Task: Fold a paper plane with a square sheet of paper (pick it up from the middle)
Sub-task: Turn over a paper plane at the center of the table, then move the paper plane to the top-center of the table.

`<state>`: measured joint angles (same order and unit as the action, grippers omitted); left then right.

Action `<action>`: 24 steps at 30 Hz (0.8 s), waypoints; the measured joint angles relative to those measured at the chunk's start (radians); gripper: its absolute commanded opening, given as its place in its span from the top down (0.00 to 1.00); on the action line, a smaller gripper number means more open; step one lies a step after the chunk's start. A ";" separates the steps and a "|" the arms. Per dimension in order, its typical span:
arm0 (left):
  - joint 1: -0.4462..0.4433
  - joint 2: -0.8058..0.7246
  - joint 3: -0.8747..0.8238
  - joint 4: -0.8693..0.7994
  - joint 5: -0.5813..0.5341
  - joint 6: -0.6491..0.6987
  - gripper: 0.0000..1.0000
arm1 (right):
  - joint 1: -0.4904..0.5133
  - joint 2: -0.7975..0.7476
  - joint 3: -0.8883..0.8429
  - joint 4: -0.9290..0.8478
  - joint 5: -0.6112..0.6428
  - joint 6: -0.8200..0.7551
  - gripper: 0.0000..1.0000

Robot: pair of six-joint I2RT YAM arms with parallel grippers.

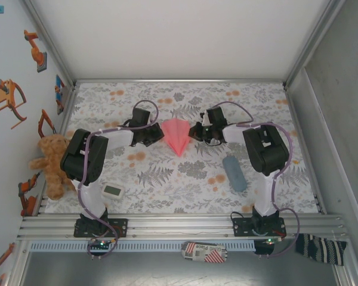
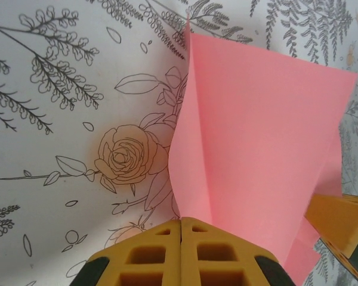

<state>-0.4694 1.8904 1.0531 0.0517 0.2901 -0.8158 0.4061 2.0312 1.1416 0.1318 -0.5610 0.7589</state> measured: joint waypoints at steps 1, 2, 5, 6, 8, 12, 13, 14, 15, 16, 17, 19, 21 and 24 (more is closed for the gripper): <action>0.000 0.003 -0.001 0.003 0.003 -0.001 1.00 | 0.000 0.000 0.000 -0.003 -0.001 0.000 0.85; 0.000 0.005 -0.001 0.006 0.006 -0.002 1.00 | 0.000 0.000 0.000 -0.004 -0.001 0.001 0.81; 0.000 0.007 -0.001 0.019 0.021 -0.003 1.00 | -0.001 -0.007 0.000 -0.016 -0.004 -0.001 0.72; 0.000 0.007 -0.001 0.023 0.024 -0.003 1.00 | -0.002 -0.016 -0.001 -0.019 -0.004 -0.001 0.71; 0.000 0.007 -0.001 0.025 0.030 -0.003 1.00 | -0.002 -0.045 -0.006 -0.025 -0.003 -0.002 0.68; 0.000 0.007 -0.001 0.029 0.040 -0.003 1.00 | 0.001 -0.126 -0.012 -0.046 -0.003 -0.020 0.64; 0.000 0.007 -0.001 0.030 0.041 -0.003 1.00 | 0.003 -0.140 -0.012 -0.051 -0.003 -0.026 0.61; 0.000 0.007 -0.001 0.030 0.043 -0.003 1.00 | 0.006 -0.149 -0.012 -0.057 0.000 -0.031 0.60; 0.000 0.007 -0.001 0.031 0.043 -0.003 1.00 | 0.013 -0.156 -0.012 -0.066 0.004 -0.039 0.60; 0.000 0.007 -0.001 0.031 0.044 -0.003 1.00 | 0.023 -0.156 -0.012 -0.074 0.009 -0.046 0.60; 0.000 0.007 -0.001 0.031 0.044 -0.003 1.00 | 0.032 -0.155 -0.012 -0.083 0.013 -0.051 0.60; 0.000 0.007 -0.001 0.031 0.044 -0.003 1.00 | 0.052 -0.145 -0.012 -0.103 0.015 -0.061 0.60; 0.000 0.007 -0.001 0.032 0.044 -0.004 1.00 | 0.070 -0.130 -0.011 -0.123 0.016 -0.067 0.59; 0.000 0.007 -0.001 0.032 0.045 -0.007 1.00 | 0.092 -0.105 -0.002 -0.154 0.016 -0.079 0.58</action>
<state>-0.4694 1.8973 1.0519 0.0837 0.3355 -0.8227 0.4980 1.9266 1.1400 -0.0219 -0.5449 0.6800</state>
